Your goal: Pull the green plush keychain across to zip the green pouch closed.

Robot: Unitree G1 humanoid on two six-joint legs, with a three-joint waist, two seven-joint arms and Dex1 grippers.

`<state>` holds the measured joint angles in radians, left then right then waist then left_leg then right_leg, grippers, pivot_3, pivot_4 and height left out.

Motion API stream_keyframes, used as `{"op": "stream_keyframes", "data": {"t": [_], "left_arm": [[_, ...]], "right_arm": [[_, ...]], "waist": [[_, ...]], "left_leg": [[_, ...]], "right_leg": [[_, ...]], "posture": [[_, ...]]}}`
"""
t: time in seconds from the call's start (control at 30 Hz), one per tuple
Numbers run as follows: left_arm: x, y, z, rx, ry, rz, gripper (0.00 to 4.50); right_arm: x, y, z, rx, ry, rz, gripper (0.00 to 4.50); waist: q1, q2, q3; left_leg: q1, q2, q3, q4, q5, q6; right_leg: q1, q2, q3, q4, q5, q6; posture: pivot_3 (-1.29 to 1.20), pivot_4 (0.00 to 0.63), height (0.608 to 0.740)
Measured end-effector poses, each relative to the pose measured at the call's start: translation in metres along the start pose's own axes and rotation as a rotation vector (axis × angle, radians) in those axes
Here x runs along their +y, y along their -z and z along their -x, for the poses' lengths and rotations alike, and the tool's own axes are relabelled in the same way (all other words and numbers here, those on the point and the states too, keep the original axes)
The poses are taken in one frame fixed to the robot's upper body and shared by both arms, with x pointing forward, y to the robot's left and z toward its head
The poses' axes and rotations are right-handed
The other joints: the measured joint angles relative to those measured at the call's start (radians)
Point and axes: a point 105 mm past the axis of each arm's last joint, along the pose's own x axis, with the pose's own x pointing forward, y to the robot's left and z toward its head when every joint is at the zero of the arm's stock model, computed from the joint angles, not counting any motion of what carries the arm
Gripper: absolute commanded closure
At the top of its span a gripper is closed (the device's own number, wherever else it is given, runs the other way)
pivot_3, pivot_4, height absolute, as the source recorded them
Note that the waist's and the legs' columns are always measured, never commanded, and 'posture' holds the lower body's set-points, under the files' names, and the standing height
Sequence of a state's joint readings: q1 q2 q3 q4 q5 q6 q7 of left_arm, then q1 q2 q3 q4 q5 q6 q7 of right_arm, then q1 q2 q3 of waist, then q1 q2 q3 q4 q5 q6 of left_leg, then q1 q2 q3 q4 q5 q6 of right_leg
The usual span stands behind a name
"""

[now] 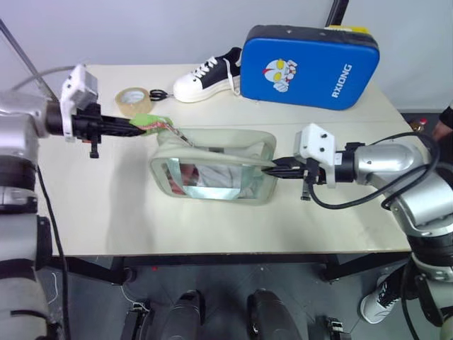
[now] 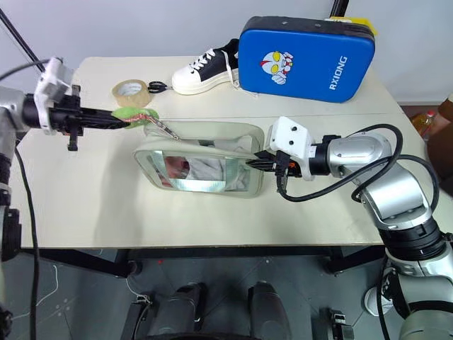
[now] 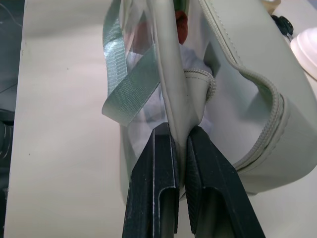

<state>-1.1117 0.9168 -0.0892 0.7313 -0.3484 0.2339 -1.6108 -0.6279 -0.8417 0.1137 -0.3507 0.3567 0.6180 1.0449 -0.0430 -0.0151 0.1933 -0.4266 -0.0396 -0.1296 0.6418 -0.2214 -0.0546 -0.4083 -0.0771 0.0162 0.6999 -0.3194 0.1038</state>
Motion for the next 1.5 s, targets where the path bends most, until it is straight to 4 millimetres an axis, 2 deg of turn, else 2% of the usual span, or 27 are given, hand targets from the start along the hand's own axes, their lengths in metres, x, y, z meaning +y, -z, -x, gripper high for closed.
{"op": "stream_keyframes", "data": {"t": [0.07,0.17,0.33,0.43,0.57,0.63,0.67,0.7,0.87,1.0,1.07,1.1,1.13,1.17,1.2,1.37,1.5], "left_arm": [[-0.004,-0.016,-0.009,-0.054,0.043,-0.010,4.45],[-0.014,-0.027,-0.026,-0.094,0.120,-0.022,4.45],[-0.034,-0.024,-0.052,-0.077,0.228,-0.039,4.45],[-0.045,-0.009,-0.062,-0.031,0.278,-0.012,3.57],[-0.046,-0.007,-0.064,-0.023,0.279,0.014,1.60],[-0.042,-0.008,-0.064,-0.016,0.255,0.011,0.79],[-0.039,-0.010,-0.063,-0.019,0.238,0.004,0.19],[-0.036,-0.012,-0.062,-0.025,0.220,-0.006,0.03],[-0.027,-0.012,-0.045,0.009,0.160,-0.043,0.03],[-0.027,0.000,-0.020,0.063,0.115,-0.020,0.03],[-0.034,0.014,-0.015,0.095,0.120,0.002,0.03],[-0.037,0.022,-0.016,0.103,0.129,0.019,0.54],[-0.040,0.027,-0.018,0.107,0.136,0.034,0.86],[-0.041,0.031,-0.020,0.105,0.140,0.048,1.42],[-0.041,0.032,-0.021,0.106,0.139,0.048,1.81],[-0.042,0.033,-0.024,0.109,0.118,0.027,4.41],[-0.041,0.033,-0.025,0.103,0.107,0.026,4.47]], "right_arm": [[0.000,0.000,0.000,-0.003,0.001,0.005,4.50],[0.000,-0.001,-0.001,-0.008,0.001,0.007,4.50],[-0.001,-0.001,-0.005,-0.007,0.001,0.014,4.50],[-0.002,0.000,-0.005,-0.004,0.002,0.015,4.50],[-0.004,-0.001,-0.005,-0.002,0.012,0.020,4.50],[-0.004,-0.001,-0.005,-0.001,0.013,0.020,4.50],[-0.004,-0.001,-0.005,-0.002,0.014,0.020,4.50],[-0.004,-0.001,-0.005,-0.001,0.014,0.019,4.50],[-0.004,-0.001,-0.005,-0.002,0.018,0.018,4.50],[-0.004,-0.001,-0.005,-0.001,0.021,0.016,4.50],[-0.005,0.000,-0.005,0.000,0.022,0.015,4.50],[-0.005,0.000,-0.005,0.000,0.023,0.015,4.50],[-0.005,0.000,-0.005,0.001,0.023,0.015,4.50],[-0.005,0.000,-0.005,0.001,0.023,0.015,4.50],[-0.005,0.000,-0.005,0.001,0.023,0.015,4.50],[-0.005,0.000,-0.005,0.002,0.022,0.012,4.50],[-0.006,0.001,-0.005,0.003,0.023,0.007,4.50]], "waist": [[0.002,0.000,0.000],[-0.001,0.000,0.000],[-0.008,0.000,0.000],[-0.007,0.000,0.000],[-0.003,0.000,0.000],[-0.003,0.000,0.000],[-0.003,0.000,0.000],[-0.003,0.000,0.000],[-0.005,0.000,0.000],[-0.004,0.000,0.000],[-0.002,0.000,0.000],[-0.002,0.000,0.000],[-0.001,0.000,0.000],[0.000,0.000,0.000],[0.001,0.000,0.000],[-0.001,0.000,0.000],[-0.001,0.000,0.000]], "left_leg": [[0.000,-0.001,-0.001,0.002,0.000,0.000],[0.000,-0.001,-0.001,0.002,0.000,0.000],[0.000,0.000,0.000,0.002,0.000,0.000],[0.000,0.000,0.000,0.002,0.000,0.000],[0.000,0.000,0.000,0.003,0.000,0.000],[0.000,0.000,0.000,0.003,0.000,0.000],[0.000,0.000,0.000,0.003,0.000,0.000],[0.000,0.000,0.000,0.003,0.000,0.000],[0.000,0.000,0.000,0.003,0.000,0.000],[0.000,0.000,0.000,0.003,0.000,0.000],[0.000,0.000,0.000,0.003,0.000,0.000],[0.000,0.000,0.000,0.003,0.000,0.000],[0.000,0.000,-0.001,0.003,0.000,0.000],[0.000,0.000,-0.001,0.004,0.000,0.000],[0.000,0.000,-0.001,0.004,0.000,0.000],[0.000,0.000,-0.001,0.003,0.000,0.000],[0.000,0.000,0.000,0.003,0.000,0.000]], "right_leg": [[0.001,0.000,0.000,0.000,0.000,0.000],[0.002,0.000,0.000,0.000,0.000,0.001],[0.001,0.000,0.001,0.001,0.000,0.001],[0.001,0.000,0.000,0.001,0.000,0.001],[0.001,0.000,0.000,0.001,0.000,0.001],[0.001,0.000,0.000,0.001,0.000,0.001],[0.001,0.000,0.000,0.001,0.000,0.001],[0.001,0.000,0.000,0.001,0.000,0.001],[0.000,0.000,0.001,0.001,0.000,0.001],[0.001,0.000,0.001,0.001,0.000,0.001],[0.001,0.000,0.001,0.001,0.000,0.001],[0.001,0.000,0.001,0.001,0.000,0.001],[0.001,0.000,0.000,0.001,0.000,0.000],[0.001,0.000,0.000,0.001,0.000,0.000],[0.001,0.000,0.000,0.001,0.000,0.000],[0.001,0.000,0.000,0.001,0.000,0.000],[0.001,0.000,0.000,0.001,0.000,0.000]], "posture": [[0.00,0.150,0.695],[0.00,0.150,0.695],[0.00,0.150,0.695],[0.00,0.150,0.695],[0.00,0.150,0.695],[0.00,0.150,0.695],[0.00,0.150,0.695],[0.00,0.150,0.695],[0.00,0.150,0.695],[0.00,0.150,0.695],[0.00,0.150,0.695],[0.00,0.150,0.695],[0.00,0.150,0.695],[0.00,0.150,0.695],[0.00,0.150,0.695],[0.00,0.150,0.695],[0.00,0.150,0.695]]}}
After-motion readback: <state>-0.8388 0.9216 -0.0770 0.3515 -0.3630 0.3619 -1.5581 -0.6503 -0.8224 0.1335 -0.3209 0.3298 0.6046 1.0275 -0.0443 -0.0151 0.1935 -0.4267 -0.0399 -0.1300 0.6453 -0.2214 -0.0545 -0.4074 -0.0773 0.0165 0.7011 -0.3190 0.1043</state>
